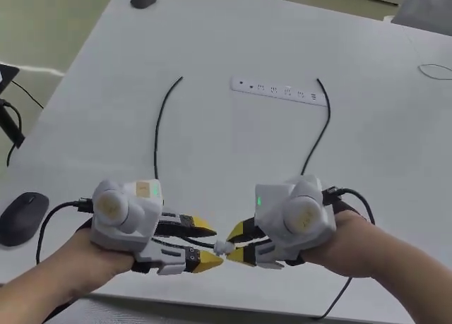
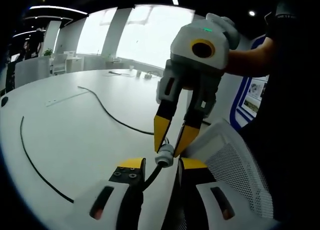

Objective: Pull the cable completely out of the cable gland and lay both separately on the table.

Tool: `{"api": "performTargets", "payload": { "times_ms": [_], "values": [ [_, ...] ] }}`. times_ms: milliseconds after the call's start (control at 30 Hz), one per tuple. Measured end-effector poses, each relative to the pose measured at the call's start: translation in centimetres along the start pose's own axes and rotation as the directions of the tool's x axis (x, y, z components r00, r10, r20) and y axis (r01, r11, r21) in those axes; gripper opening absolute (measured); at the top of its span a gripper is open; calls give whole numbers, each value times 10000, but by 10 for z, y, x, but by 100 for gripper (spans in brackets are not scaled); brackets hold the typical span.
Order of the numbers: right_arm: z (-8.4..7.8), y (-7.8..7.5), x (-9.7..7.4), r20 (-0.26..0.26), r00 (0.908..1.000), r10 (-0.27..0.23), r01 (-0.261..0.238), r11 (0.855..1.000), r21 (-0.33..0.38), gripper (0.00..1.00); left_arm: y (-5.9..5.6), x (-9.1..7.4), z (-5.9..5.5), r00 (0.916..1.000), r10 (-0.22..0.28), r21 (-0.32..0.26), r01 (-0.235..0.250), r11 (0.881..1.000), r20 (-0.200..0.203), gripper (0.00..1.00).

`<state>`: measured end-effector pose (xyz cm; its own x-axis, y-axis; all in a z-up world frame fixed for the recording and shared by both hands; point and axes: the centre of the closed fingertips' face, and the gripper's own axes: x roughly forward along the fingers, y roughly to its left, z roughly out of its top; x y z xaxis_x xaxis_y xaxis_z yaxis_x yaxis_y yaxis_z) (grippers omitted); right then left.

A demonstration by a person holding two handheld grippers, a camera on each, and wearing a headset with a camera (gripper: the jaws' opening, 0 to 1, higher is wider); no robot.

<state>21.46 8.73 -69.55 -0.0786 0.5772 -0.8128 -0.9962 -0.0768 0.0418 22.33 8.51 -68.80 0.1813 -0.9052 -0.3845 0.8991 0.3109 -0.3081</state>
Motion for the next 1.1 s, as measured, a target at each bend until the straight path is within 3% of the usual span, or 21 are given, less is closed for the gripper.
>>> {"api": "performTargets", "payload": {
  "times_ms": [433,767,1100],
  "values": [
    [0,3,1,1,10000,14,-14,9994,-358,6,-4,2,0,9999,-116,69,116,9999,67,16],
    [-1,1,2,16,9999,-137,138,9963,-852,7,-2,3,0,10000,-88,111,88,9999,21,16],
    [0,1,3,192,9997,-165,178,9972,-725,8,-2,2,-1,10000,-66,164,67,9998,-42,15]
  ]
}}
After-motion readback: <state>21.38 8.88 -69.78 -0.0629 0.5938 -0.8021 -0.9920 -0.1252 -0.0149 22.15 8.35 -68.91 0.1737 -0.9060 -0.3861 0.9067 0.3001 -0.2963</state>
